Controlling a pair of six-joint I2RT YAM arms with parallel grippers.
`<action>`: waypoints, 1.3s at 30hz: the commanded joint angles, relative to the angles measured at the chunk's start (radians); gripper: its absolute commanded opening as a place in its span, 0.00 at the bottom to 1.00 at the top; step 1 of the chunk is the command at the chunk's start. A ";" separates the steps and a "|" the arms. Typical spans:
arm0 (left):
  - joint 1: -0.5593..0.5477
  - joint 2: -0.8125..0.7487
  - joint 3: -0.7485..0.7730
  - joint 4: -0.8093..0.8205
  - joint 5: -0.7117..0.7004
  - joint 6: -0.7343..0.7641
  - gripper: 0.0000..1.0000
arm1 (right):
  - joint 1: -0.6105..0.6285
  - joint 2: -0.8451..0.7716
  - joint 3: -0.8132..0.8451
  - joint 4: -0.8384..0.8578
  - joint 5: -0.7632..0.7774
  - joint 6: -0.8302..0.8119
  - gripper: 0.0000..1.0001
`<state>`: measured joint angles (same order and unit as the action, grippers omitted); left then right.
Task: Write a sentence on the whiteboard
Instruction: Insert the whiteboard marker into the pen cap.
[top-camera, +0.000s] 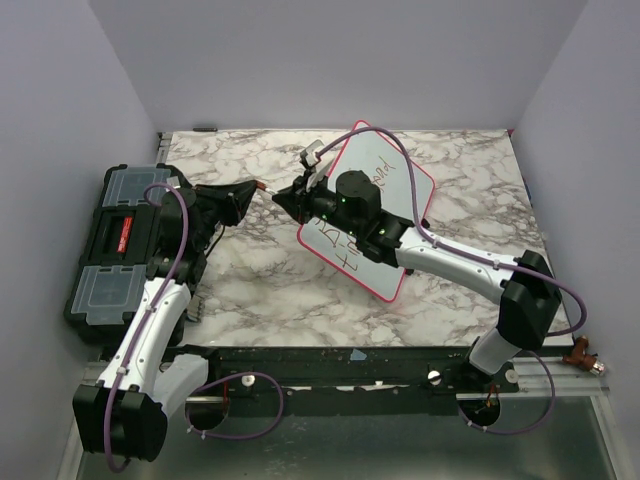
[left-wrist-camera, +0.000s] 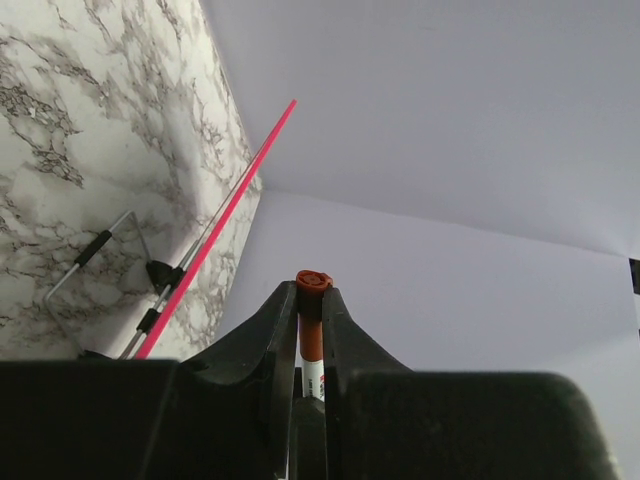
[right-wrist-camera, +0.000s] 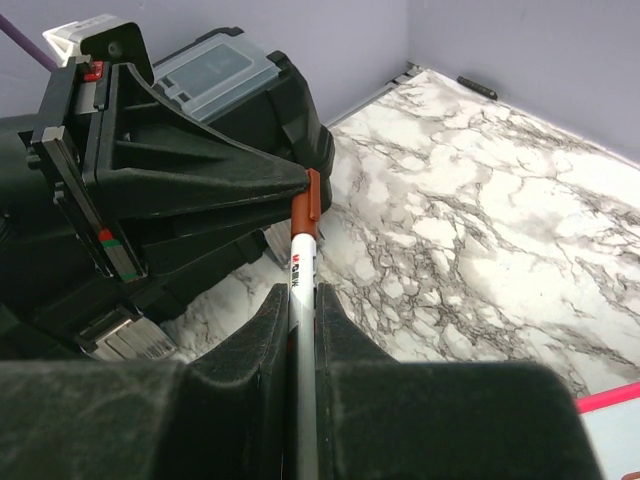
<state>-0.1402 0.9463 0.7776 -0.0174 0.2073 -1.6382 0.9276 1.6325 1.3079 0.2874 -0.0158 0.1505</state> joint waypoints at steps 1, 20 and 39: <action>-0.016 -0.027 0.048 -0.038 0.121 0.009 0.00 | -0.005 0.039 0.037 0.019 -0.010 -0.082 0.01; -0.062 -0.008 0.091 -0.048 0.170 0.014 0.00 | 0.033 0.067 0.011 0.105 -0.064 -0.391 0.01; -0.131 0.013 0.174 -0.096 0.237 0.083 0.00 | 0.066 0.047 -0.057 0.168 -0.095 -0.566 0.00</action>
<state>-0.1741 0.9859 0.9127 -0.1307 0.1524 -1.5570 0.9604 1.6497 1.2720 0.4446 -0.0643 -0.4294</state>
